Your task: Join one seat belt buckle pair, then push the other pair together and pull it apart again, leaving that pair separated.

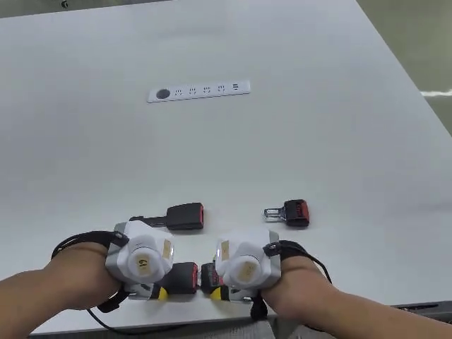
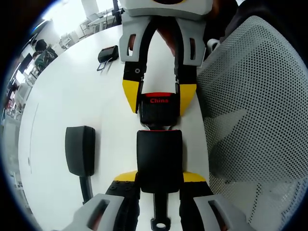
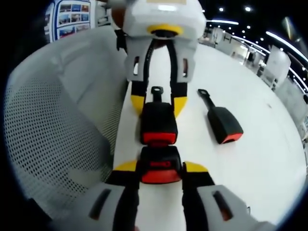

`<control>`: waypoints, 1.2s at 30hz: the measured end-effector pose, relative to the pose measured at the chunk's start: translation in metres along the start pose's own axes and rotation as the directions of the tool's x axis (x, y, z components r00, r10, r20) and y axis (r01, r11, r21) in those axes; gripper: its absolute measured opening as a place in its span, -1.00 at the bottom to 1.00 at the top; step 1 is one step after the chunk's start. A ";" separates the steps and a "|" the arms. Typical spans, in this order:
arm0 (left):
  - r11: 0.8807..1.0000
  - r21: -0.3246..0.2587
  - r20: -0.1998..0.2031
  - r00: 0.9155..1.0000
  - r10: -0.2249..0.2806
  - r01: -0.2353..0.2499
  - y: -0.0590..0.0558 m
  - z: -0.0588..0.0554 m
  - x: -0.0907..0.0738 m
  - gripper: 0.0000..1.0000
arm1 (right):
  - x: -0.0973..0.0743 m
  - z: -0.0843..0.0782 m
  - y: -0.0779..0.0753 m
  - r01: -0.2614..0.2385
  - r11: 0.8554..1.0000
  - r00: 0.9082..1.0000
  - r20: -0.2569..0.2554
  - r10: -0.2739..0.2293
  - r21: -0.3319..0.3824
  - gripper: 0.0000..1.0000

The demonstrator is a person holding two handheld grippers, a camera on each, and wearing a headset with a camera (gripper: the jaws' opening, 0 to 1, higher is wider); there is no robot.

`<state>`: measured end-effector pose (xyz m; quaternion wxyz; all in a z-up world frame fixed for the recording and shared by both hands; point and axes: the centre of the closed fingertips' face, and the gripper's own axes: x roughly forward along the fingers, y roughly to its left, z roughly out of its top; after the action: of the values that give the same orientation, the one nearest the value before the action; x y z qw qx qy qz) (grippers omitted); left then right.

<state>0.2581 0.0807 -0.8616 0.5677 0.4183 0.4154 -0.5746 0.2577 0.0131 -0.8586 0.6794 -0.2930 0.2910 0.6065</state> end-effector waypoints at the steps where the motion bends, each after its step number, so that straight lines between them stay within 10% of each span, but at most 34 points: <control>1: 1.000 0.000 0.000 1.000 0.001 -0.001 0.000 0.000 0.000 -0.38 | 0.000 0.001 -0.001 -0.001 1.000 1.000 0.018 0.001 0.007 -0.35; 14: 1.000 -0.009 0.026 1.000 0.004 -0.004 0.000 0.002 -0.001 -0.36 | -0.002 0.005 -0.001 -0.014 0.999 0.998 0.059 0.012 0.033 -0.33; 27: 0.997 -0.074 0.045 0.999 0.022 -0.019 0.002 -0.001 -0.003 -0.33 | 0.000 0.003 0.000 -0.004 1.000 1.000 -0.030 0.004 -0.006 -0.26; 36: 0.995 -0.069 0.080 0.994 0.081 -0.075 0.007 0.005 -0.033 -0.25 | -0.023 0.027 -0.003 -0.010 1.000 0.999 0.044 0.009 0.022 -0.29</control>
<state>0.2649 0.0854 -0.8288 0.6198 0.3912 0.3938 -0.5547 0.2596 0.0185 -0.8236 0.6860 -0.2707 0.2841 0.6128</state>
